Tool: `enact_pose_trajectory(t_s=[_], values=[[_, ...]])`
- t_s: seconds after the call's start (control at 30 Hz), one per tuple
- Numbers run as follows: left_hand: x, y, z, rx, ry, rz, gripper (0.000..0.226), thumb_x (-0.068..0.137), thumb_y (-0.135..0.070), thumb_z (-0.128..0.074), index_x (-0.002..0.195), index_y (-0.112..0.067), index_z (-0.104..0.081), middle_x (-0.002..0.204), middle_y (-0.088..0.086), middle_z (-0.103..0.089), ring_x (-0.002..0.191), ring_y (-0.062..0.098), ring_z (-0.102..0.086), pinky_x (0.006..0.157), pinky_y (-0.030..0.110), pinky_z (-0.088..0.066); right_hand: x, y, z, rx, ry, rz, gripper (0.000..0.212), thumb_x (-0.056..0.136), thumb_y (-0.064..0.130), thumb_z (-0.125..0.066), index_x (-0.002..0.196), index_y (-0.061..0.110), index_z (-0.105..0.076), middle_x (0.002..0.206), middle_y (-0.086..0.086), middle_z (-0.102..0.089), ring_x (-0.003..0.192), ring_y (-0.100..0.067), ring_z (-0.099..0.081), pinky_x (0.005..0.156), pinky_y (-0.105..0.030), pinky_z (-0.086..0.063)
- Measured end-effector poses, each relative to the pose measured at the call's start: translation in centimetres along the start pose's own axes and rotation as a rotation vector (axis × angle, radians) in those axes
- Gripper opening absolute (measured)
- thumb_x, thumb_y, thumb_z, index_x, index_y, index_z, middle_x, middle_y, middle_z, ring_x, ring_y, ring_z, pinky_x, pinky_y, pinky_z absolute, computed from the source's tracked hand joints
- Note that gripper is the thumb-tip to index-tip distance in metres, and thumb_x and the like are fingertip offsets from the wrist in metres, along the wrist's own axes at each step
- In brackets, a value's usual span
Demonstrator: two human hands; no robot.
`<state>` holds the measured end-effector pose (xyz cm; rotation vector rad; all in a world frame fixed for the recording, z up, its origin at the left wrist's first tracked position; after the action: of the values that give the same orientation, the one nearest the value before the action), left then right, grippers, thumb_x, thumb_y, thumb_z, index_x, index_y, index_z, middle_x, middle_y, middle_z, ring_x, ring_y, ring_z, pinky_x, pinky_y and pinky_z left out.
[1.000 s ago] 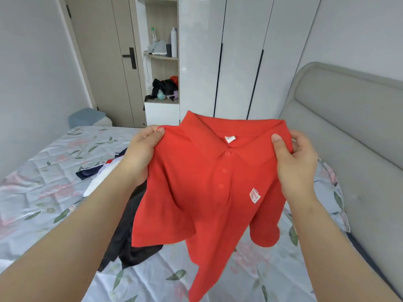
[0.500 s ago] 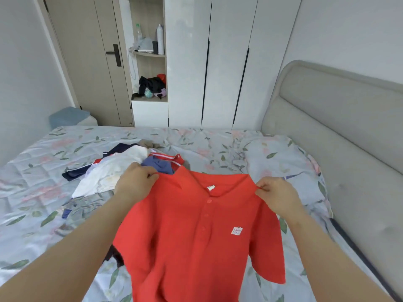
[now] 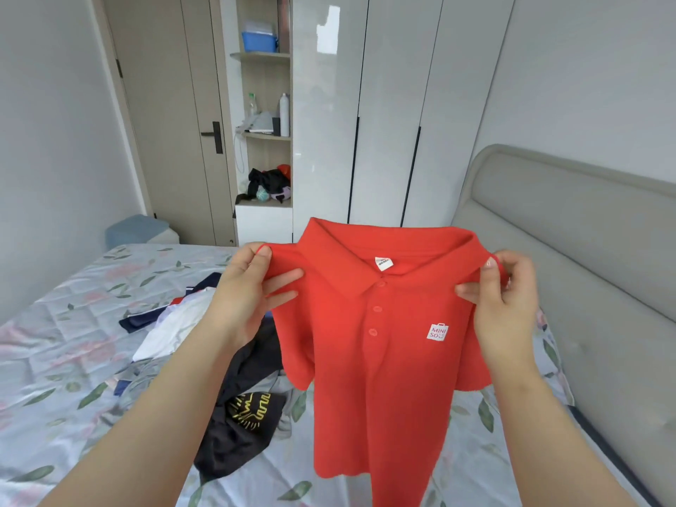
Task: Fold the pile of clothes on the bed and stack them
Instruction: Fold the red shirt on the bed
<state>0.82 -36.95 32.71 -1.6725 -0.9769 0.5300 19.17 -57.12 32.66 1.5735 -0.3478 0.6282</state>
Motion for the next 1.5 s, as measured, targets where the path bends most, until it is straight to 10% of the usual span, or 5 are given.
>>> enact_pose_trajectory(t_s=[0.5, 0.8, 1.0, 1.2, 1.5], values=[[-1.4, -2.9, -2.5, 0.053, -0.045, -0.342, 0.021, 0.103, -0.021, -0.038, 0.085, -0.026, -0.049, 0.064, -0.012, -0.064, 0.059, 0.01, -0.068, 0.066, 0.03, -0.058, 0.2, 3.3, 0.6, -0.105, -0.427, 0.44, 0.018, 0.093, 0.018, -0.043, 0.091, 0.035, -0.044, 0.088, 0.017, -0.043, 0.08, 0.004, -0.042, 0.078, -0.008, -0.033], [8.1, 14.3, -1.0, 0.366, -0.057, 0.112, 0.021, 0.102, -0.018, -0.038, 0.085, -0.024, -0.049, 0.091, 0.004, -0.057, 0.055, 0.003, -0.066, 0.055, 0.019, -0.054, -0.4, -15.6, -2.9, -0.433, 0.009, -0.065, 0.016, 0.094, 0.013, -0.048, 0.096, 0.001, -0.058, 0.091, -0.007, -0.055, 0.085, -0.025, -0.053, 0.073, -0.022, -0.031], [11.9, 32.0, 1.7, 0.737, 0.164, 0.23, 0.071, 0.095, -0.005, -0.052, 0.15, -0.009, -0.007, 0.155, 0.006, -0.015, 0.143, 0.018, -0.017, 0.117, 0.033, -0.017, -5.2, -32.1, -7.0, -0.594, 0.581, -0.407, 0.066, 0.094, 0.007, -0.048, 0.151, 0.011, -0.013, 0.159, -0.013, 0.002, 0.146, -0.026, -0.01, 0.113, -0.027, -0.014], [5.2, 48.7, 7.3, 1.443, 0.603, 0.33, 0.074, 0.098, -0.043, -0.04, 0.151, -0.025, 0.009, 0.159, -0.002, 0.011, 0.147, 0.016, 0.004, 0.119, 0.041, -0.009, -18.1, -43.4, -6.0, -0.972, 1.036, -0.446, 0.067, 0.098, 0.038, -0.04, 0.151, 0.031, -0.001, 0.16, 0.001, 0.006, 0.147, -0.021, 0.002, 0.116, -0.047, -0.011], [2.1, 56.2, 10.5, 1.768, 0.582, -0.007, 0.096, 0.061, -0.067, 0.016, 0.151, -0.035, 0.0, 0.16, -0.007, -0.001, 0.147, 0.015, 0.006, 0.116, 0.042, 0.007, -26.1, -51.0, -2.8, -1.16, 0.802, -0.186, 0.083, 0.076, 0.061, 0.003, 0.147, 0.032, -0.03, 0.157, 0.002, -0.024, 0.146, -0.019, -0.014, 0.117, -0.04, -0.008]])
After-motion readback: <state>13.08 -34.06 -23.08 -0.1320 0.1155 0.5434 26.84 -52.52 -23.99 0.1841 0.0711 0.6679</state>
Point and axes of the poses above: each hand's wrist, its own x-axis towards the middle knuckle, its own z-axis out of the back of the hand, y = z × x, the point moved 1 cm from there along x, towards the middle knuckle
